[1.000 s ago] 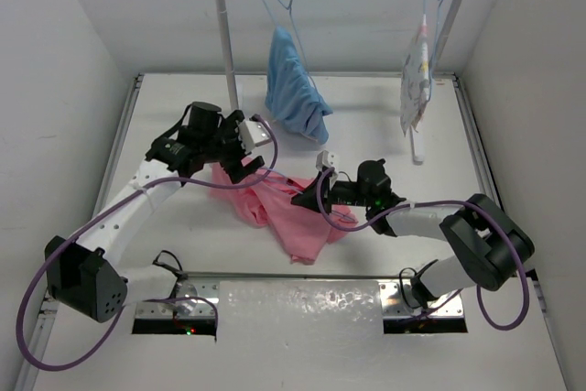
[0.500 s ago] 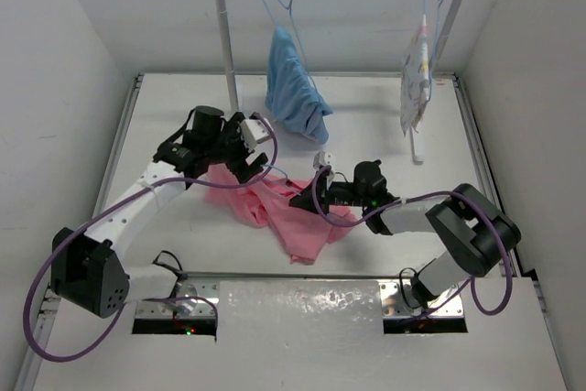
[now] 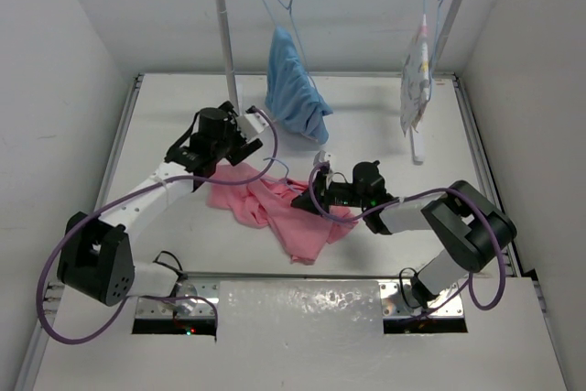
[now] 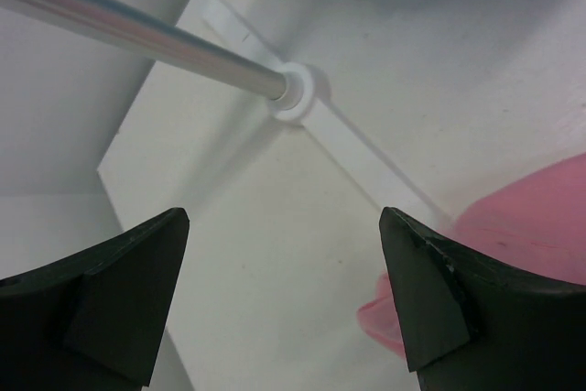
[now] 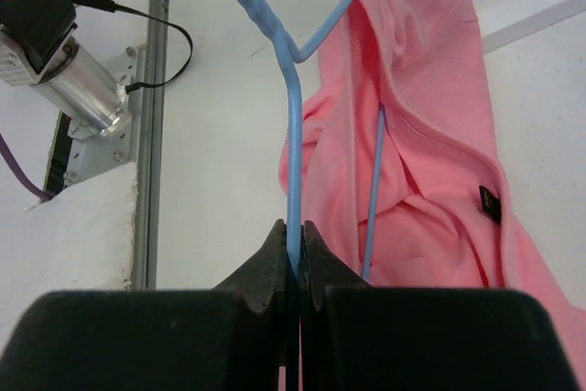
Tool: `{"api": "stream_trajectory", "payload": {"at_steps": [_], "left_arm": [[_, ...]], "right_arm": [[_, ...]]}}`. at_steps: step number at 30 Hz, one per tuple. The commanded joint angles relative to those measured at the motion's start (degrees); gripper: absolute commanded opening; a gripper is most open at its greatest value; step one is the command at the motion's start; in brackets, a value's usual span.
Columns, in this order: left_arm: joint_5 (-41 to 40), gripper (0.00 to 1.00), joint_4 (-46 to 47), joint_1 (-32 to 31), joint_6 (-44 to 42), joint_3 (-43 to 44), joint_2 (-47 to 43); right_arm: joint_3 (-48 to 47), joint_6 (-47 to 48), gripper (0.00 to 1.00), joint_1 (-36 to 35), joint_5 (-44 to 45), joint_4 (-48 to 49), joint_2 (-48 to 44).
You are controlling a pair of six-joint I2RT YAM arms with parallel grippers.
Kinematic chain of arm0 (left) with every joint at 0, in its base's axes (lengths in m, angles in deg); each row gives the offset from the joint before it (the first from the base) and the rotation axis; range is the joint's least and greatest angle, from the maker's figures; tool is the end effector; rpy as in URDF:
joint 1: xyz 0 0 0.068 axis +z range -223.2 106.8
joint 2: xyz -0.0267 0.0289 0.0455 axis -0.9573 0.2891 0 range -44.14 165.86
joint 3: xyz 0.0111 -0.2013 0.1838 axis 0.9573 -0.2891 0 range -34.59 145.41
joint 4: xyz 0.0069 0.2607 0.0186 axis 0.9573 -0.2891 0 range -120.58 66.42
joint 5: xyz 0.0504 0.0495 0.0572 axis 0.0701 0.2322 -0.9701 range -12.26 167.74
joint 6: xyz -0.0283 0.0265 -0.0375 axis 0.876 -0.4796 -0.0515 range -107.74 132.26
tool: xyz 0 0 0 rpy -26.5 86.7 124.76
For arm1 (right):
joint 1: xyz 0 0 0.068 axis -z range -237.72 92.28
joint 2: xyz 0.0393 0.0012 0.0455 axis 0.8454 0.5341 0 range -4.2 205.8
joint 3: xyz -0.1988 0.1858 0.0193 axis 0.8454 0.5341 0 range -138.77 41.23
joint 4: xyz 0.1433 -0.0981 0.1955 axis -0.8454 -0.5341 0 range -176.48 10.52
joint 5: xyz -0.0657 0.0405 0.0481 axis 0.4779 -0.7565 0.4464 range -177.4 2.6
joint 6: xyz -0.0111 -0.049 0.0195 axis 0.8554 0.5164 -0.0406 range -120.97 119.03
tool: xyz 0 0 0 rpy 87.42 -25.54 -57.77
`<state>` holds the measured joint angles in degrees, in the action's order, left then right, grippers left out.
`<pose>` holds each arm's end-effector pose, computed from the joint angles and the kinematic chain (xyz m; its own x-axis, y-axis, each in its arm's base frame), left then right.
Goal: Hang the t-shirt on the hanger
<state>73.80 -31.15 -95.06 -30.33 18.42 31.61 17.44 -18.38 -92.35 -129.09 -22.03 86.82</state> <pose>0.2779 -0.1090 0.2748 -0.1307 0.7799 -0.6122 0.5498 0.5708 0.6098 0.2120 0.1751 0.1577 -0.4216 -0.0197 -0.9066 -0.8778 0.2597 0.4025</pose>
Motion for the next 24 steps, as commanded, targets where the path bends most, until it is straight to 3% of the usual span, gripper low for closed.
{"api": "stream_trajectory", "payload": {"at_steps": [1, 11, 17, 24], "left_arm": [[-9.0, 0.83, 9.2, -0.1, -3.5, -1.0, 1.2], [-24.9, 0.81, 20.5, -4.6, -11.5, -7.6, 4.8], [-23.6, 0.80, 20.1, -2.8, -10.1, -5.0, 7.0], [-17.7, 0.66, 16.5, 3.0, -8.3, -5.6, 7.0]], "right_arm": [[0.0, -0.8, 0.00, 0.3, -0.1, 1.6, 1.1], [-1.5, -1.2, 0.00, 0.3, 0.7, 1.4, 2.6], [-1.4, -1.6, 0.00, 0.3, 0.7, 2.6, 3.4], [-1.2, -2.3, 0.00, 0.2, 0.0, 4.2, 3.8]]}}
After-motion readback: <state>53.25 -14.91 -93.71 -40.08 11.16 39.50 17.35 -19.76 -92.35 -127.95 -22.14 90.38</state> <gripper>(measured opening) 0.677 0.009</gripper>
